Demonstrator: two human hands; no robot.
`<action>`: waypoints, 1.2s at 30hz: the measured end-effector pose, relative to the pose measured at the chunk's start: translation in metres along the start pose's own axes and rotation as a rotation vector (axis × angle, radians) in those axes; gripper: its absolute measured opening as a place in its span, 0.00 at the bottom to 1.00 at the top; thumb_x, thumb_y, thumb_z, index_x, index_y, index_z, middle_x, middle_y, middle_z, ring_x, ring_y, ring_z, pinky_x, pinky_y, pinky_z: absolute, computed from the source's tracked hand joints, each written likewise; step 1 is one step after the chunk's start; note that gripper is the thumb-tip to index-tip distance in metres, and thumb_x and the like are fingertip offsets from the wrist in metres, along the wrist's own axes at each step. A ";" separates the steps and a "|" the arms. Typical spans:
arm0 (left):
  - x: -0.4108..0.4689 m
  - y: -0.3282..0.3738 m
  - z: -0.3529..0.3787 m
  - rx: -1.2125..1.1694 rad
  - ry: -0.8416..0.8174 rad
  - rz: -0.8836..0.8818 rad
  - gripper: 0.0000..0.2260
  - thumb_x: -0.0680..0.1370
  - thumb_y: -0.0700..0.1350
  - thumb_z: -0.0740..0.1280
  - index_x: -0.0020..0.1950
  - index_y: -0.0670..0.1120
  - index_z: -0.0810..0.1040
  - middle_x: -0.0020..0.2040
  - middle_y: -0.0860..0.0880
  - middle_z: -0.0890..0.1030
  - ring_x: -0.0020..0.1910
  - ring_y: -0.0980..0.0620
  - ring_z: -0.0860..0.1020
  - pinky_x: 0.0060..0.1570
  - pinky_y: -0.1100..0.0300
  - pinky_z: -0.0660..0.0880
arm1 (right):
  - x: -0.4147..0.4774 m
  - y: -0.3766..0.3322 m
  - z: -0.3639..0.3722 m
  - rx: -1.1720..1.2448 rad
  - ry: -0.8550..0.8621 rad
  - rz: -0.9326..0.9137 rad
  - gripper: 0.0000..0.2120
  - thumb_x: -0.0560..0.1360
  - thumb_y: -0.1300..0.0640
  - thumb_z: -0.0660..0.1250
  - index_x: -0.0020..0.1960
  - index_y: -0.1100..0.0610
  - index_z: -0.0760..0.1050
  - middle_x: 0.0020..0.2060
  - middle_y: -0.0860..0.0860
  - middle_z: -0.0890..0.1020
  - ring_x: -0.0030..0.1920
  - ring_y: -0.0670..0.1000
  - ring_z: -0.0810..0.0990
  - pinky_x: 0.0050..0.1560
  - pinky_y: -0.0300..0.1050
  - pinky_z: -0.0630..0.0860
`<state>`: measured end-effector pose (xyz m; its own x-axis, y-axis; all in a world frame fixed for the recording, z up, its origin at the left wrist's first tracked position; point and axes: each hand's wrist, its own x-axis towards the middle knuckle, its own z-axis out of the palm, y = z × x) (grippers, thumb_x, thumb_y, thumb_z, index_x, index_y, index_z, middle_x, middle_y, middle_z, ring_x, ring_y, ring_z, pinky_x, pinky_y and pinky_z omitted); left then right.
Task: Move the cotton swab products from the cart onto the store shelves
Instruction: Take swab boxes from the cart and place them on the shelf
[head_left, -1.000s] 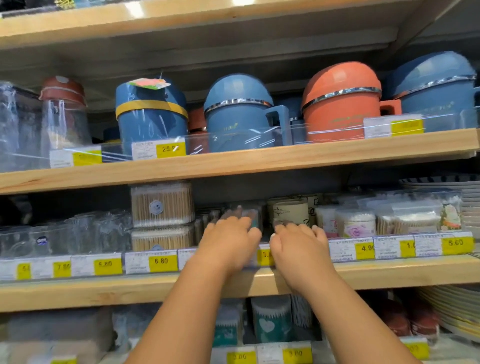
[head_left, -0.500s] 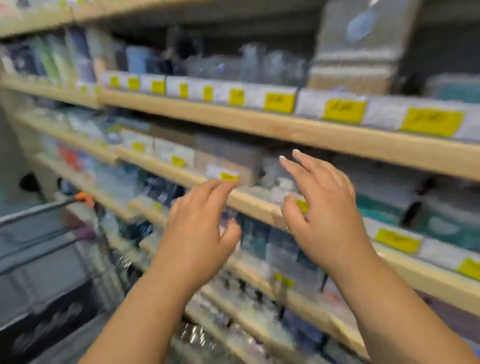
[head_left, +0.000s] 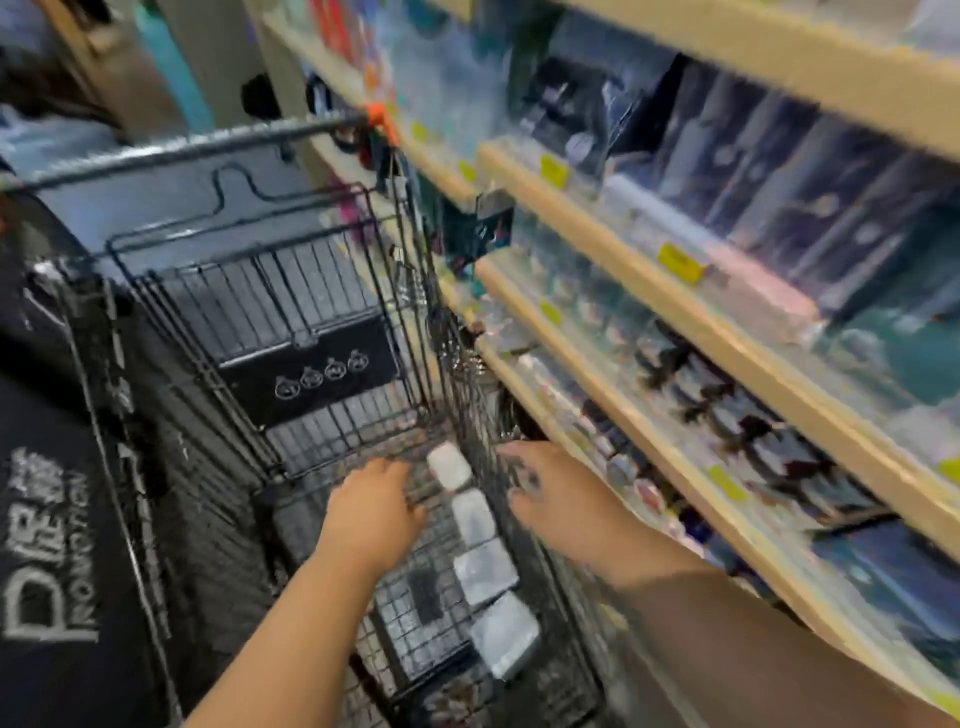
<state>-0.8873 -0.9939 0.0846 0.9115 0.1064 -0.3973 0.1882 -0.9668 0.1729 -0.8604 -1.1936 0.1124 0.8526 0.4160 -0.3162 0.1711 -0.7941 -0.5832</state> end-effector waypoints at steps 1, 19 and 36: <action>0.015 -0.013 0.013 0.025 -0.047 -0.009 0.23 0.79 0.52 0.62 0.72 0.48 0.65 0.68 0.46 0.70 0.67 0.44 0.69 0.63 0.50 0.70 | 0.017 -0.001 0.020 0.020 -0.060 0.010 0.23 0.79 0.54 0.61 0.73 0.48 0.64 0.71 0.47 0.67 0.68 0.49 0.69 0.64 0.41 0.66; 0.233 -0.049 0.182 0.384 -0.283 0.353 0.41 0.75 0.34 0.60 0.78 0.50 0.38 0.79 0.51 0.37 0.78 0.45 0.41 0.74 0.44 0.44 | 0.187 0.082 0.221 -0.347 -0.325 0.398 0.32 0.79 0.59 0.55 0.77 0.62 0.43 0.75 0.63 0.53 0.74 0.62 0.53 0.71 0.53 0.61; 0.229 -0.062 0.201 0.310 -0.186 0.113 0.27 0.74 0.45 0.67 0.68 0.44 0.58 0.68 0.44 0.70 0.69 0.42 0.67 0.71 0.43 0.58 | 0.182 0.087 0.216 -0.385 -0.374 0.315 0.52 0.71 0.64 0.70 0.77 0.51 0.34 0.74 0.57 0.52 0.69 0.65 0.57 0.67 0.57 0.63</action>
<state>-0.7639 -0.9565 -0.1984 0.8331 -0.0216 -0.5528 -0.0554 -0.9975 -0.0445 -0.7974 -1.0911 -0.1572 0.6728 0.2070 -0.7103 0.1644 -0.9779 -0.1293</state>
